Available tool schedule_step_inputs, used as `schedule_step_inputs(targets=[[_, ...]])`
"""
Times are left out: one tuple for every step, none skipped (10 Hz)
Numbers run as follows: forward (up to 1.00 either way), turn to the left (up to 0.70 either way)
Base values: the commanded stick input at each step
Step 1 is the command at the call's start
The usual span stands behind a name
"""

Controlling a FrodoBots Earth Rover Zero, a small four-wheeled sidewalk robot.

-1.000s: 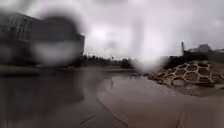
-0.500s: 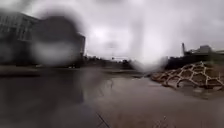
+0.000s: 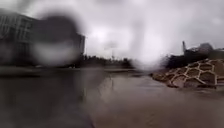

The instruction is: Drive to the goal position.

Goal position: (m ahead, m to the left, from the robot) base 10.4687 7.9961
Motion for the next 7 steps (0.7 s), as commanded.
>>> schedule_step_inputs(targets=[[0.70,0.00],[0.70,0.00],[0.70,0.00],[0.70,0.00],[0.70,0.00],[0.70,0.00],[0.70,0.00]])
